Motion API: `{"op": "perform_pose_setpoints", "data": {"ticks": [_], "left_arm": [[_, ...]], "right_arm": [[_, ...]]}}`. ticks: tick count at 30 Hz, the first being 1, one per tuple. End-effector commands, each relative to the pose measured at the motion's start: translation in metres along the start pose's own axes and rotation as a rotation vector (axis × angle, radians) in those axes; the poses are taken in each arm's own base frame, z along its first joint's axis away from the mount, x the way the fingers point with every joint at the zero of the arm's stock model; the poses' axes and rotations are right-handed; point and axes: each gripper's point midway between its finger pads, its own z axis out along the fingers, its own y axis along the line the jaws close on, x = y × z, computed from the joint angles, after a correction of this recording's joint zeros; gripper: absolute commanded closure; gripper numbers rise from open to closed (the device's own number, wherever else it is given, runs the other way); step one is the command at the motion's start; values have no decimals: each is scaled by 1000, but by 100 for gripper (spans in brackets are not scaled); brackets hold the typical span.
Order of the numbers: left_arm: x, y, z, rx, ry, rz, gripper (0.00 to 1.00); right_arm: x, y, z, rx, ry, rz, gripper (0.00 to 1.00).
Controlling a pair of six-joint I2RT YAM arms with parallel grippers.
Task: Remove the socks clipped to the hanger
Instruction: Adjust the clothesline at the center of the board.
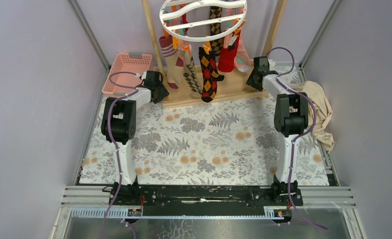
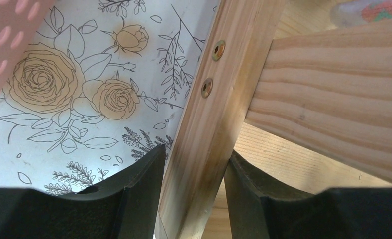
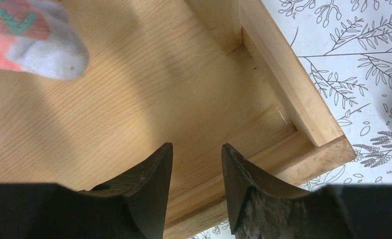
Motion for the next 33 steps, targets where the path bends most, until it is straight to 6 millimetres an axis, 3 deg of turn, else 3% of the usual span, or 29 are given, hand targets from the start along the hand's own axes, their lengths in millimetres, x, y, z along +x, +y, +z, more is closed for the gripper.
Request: {"op": "perform_pose_setpoints", "data": {"ticks": [1, 9, 16, 22, 26, 33], "left_arm": [[-14, 19, 9, -52, -26, -3, 47], [1, 21, 7, -56, -9, 4, 47], [14, 26, -3, -52, -2, -9, 48], [28, 36, -19, -63, -2, -8, 48], [18, 41, -34, -88, -35, 12, 47], [-11, 36, -62, -115, -90, 34, 22]], "right_arm": [[40, -17, -11, 54, 105, -68, 52], [71, -40, -23, 81, 143, -79, 52], [86, -52, -31, 96, 164, -88, 53], [79, -51, -45, 77, 142, -79, 53], [68, -48, -60, 63, 118, -71, 51], [45, -36, -92, -5, 60, -49, 33]]}}
